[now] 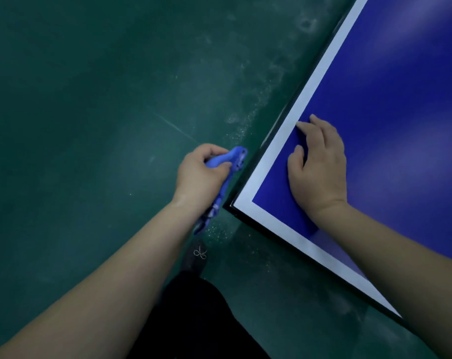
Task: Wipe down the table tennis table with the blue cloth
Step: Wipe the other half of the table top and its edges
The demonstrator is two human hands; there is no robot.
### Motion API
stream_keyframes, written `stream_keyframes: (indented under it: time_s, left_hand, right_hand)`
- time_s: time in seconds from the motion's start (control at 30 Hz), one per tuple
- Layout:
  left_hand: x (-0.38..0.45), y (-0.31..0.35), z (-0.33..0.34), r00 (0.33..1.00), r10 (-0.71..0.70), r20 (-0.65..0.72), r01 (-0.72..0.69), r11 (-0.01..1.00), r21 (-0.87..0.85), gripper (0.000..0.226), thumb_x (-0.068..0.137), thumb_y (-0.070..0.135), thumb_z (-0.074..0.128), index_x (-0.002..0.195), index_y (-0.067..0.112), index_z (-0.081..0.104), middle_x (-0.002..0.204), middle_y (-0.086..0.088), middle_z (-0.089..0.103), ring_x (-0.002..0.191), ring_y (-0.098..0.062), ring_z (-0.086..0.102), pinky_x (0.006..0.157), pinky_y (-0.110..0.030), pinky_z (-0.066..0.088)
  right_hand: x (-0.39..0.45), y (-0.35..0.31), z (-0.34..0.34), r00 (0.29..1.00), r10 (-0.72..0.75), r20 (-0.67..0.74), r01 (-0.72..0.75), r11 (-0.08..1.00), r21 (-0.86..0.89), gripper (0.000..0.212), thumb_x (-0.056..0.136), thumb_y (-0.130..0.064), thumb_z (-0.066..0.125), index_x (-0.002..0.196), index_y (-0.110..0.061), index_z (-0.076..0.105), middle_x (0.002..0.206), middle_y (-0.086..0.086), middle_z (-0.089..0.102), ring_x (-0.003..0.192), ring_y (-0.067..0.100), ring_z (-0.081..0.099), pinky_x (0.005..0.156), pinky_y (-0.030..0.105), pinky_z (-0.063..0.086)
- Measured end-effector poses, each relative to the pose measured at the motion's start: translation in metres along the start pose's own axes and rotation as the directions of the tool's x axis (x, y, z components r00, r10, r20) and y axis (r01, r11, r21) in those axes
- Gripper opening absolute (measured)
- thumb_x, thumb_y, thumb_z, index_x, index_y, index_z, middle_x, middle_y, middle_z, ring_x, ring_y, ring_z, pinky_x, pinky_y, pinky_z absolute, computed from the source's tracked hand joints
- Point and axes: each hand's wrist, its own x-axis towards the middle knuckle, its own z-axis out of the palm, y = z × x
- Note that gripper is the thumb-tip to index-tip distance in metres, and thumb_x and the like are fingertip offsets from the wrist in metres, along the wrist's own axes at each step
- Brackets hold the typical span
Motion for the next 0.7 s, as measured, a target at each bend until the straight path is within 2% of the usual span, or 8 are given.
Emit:
stream_keyframes:
  time_s: [0.07, 0.1, 0.2, 0.3, 0.4, 0.47, 0.6, 0.7]
  left_hand:
    - [-0.003, 0.002, 0.005, 0.995, -0.036, 0.089, 0.037, 0.999, -0.007, 0.018, 0.086, 0.017, 0.063, 0.080, 0.034, 0.067, 0.072, 0.007, 0.069, 0.049, -0.011, 0.057, 0.041, -0.023, 0.047]
    - [-0.006, 0.003, 0.007, 0.994, -0.032, 0.106, 0.033, 0.999, -0.007, 0.017, 0.086, 0.019, 0.063, 0.080, 0.035, 0.067, 0.073, 0.010, 0.069, 0.051, -0.009, 0.059, 0.044, -0.023, 0.048]
    - [-0.011, 0.003, 0.007, 0.993, 0.037, 0.112, -0.036, 0.999, -0.007, 0.014, 0.092, 0.025, 0.060, 0.086, 0.035, 0.069, 0.081, 0.020, 0.068, 0.068, 0.006, 0.061, 0.055, -0.006, 0.044]
    - [-0.016, 0.004, 0.003, 0.982, 0.100, 0.161, -0.098, 0.995, -0.024, 0.022, 0.097, 0.025, 0.055, 0.111, 0.031, 0.071, 0.103, 0.010, 0.062, 0.091, 0.010, 0.057, 0.074, 0.000, 0.041]
    - [-0.011, 0.009, 0.006, 0.963, 0.129, 0.236, -0.113, 0.990, -0.082, 0.027, 0.097, 0.017, 0.056, 0.118, 0.027, 0.069, 0.107, 0.002, 0.056, 0.091, 0.014, 0.054, 0.076, 0.002, 0.038]
    - [-0.003, 0.016, 0.010, 0.960, 0.136, 0.243, -0.112, 0.987, -0.111, 0.027, 0.096, 0.013, 0.057, 0.118, 0.023, 0.069, 0.106, -0.002, 0.055, 0.086, 0.013, 0.054, 0.075, 0.002, 0.038]
    - [0.018, 0.020, 0.018, 0.953, 0.012, 0.302, 0.010, 0.997, -0.073, 0.028, 0.098, 0.013, 0.054, 0.123, 0.018, 0.067, 0.116, -0.007, 0.059, 0.092, 0.002, 0.059, 0.075, -0.002, 0.043]
    - [0.015, 0.015, 0.009, 0.930, -0.084, 0.359, 0.085, 0.996, 0.013, 0.030, 0.100, 0.018, 0.052, 0.127, 0.020, 0.064, 0.119, -0.007, 0.060, 0.096, -0.006, 0.062, 0.081, -0.011, 0.050]
  right_hand:
    - [0.000, -0.001, 0.000, 1.000, 0.012, -0.001, -0.012, 1.000, 0.009, 0.041, 0.090, -0.013, 0.048, 0.131, -0.012, 0.054, 0.145, 0.006, 0.043, 0.135, 0.024, 0.036, 0.112, 0.042, 0.030]
    - [0.000, -0.001, -0.001, 1.000, 0.022, -0.002, -0.022, 1.000, 0.018, 0.041, 0.090, -0.011, 0.049, 0.131, -0.012, 0.055, 0.145, 0.006, 0.043, 0.135, 0.024, 0.036, 0.113, 0.040, 0.030]
    - [0.002, -0.001, -0.002, 0.999, 0.046, 0.019, -0.047, 0.998, 0.051, 0.040, 0.090, -0.010, 0.051, 0.130, -0.013, 0.056, 0.144, 0.005, 0.044, 0.135, 0.022, 0.036, 0.114, 0.029, 0.026]
    - [0.015, -0.003, -0.001, 0.991, 0.137, 0.002, -0.137, 0.989, 0.060, 0.040, 0.091, -0.012, 0.051, 0.131, -0.017, 0.056, 0.144, 0.002, 0.042, 0.134, 0.017, 0.036, 0.109, 0.013, 0.019]
    - [0.033, -0.013, 0.010, 0.942, 0.316, -0.109, -0.311, 0.948, 0.067, 0.040, 0.093, -0.013, 0.045, 0.132, -0.020, 0.055, 0.144, 0.000, 0.042, 0.133, 0.013, 0.036, 0.105, 0.010, 0.020]
    - [0.038, -0.020, 0.018, 0.912, 0.374, -0.170, -0.373, 0.927, 0.041, 0.041, 0.094, -0.013, 0.042, 0.132, -0.021, 0.054, 0.143, -0.001, 0.043, 0.131, 0.012, 0.037, 0.104, 0.011, 0.022]
    - [0.037, -0.020, 0.020, 0.884, 0.413, -0.220, -0.425, 0.905, -0.008, 0.041, 0.093, -0.013, 0.042, 0.131, -0.019, 0.055, 0.140, -0.001, 0.046, 0.129, 0.012, 0.039, 0.101, 0.005, 0.021]
    - [0.039, -0.023, 0.021, 0.876, 0.428, -0.224, -0.446, 0.895, -0.035, 0.041, 0.092, -0.014, 0.042, 0.131, -0.018, 0.055, 0.139, 0.000, 0.047, 0.129, 0.013, 0.040, 0.098, -0.002, 0.016]
